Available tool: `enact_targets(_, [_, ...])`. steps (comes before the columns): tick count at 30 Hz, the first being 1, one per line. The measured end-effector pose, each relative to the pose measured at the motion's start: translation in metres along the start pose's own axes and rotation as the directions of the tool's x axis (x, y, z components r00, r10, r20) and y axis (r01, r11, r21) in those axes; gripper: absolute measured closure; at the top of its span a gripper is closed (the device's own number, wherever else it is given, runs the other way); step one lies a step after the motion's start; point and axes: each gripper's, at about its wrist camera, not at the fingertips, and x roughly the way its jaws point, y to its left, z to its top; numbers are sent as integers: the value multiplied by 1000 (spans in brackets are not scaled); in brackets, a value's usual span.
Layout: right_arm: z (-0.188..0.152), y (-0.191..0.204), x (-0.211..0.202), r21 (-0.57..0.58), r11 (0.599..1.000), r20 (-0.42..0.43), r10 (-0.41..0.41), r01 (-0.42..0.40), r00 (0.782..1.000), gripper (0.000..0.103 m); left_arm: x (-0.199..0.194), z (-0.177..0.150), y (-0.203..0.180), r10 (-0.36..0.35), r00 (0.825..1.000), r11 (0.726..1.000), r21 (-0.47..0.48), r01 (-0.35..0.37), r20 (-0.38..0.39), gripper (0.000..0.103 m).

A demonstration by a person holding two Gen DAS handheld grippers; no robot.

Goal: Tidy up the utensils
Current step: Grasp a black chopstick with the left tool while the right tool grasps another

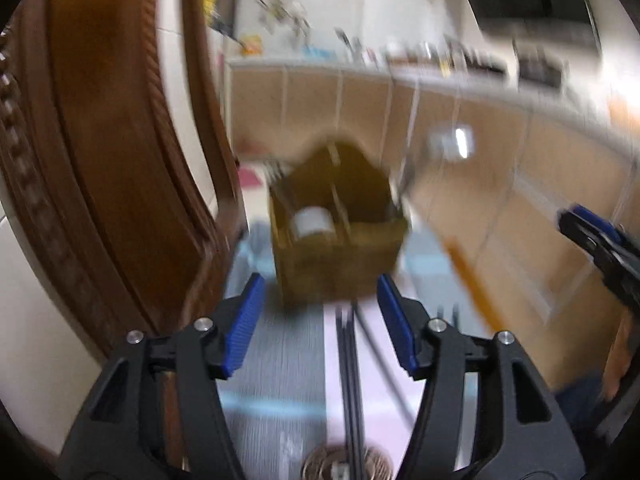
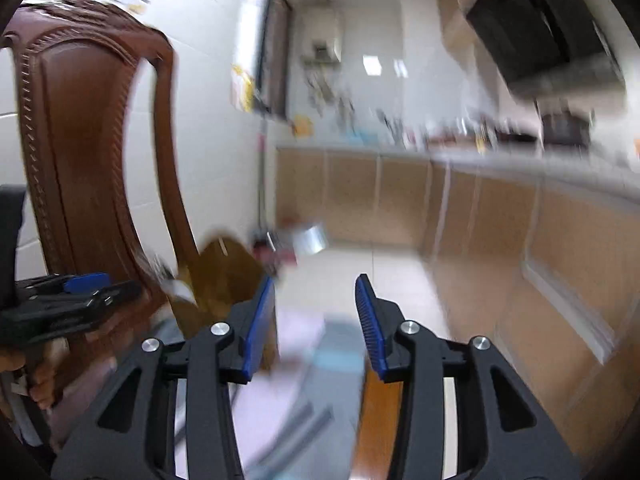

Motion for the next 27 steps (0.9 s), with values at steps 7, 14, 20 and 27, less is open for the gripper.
enact_targets(7, [-48, -16, 102, 103, 994, -403, 13, 31, 915, 69, 38, -44, -20, -19, 967, 1000, -1, 19, -255, 44])
enact_targets(14, [-71, -12, 163, 126, 988, -617, 8, 89, 787, 70, 43, -54, -40, -34, 952, 997, 61, 55, -305, 38])
enact_targets(20, [-71, -13, 173, 137, 990, -627, 56, 39, 777, 89, 53, -56, -61, -74, 934, 990, 83, 110, -349, 38])
enact_targets(27, [-75, -39, 164, 256, 967, -604, 170, -12, 778, 91, 82, -60, -97, -129, 881, 976, 98, 194, -456, 50])
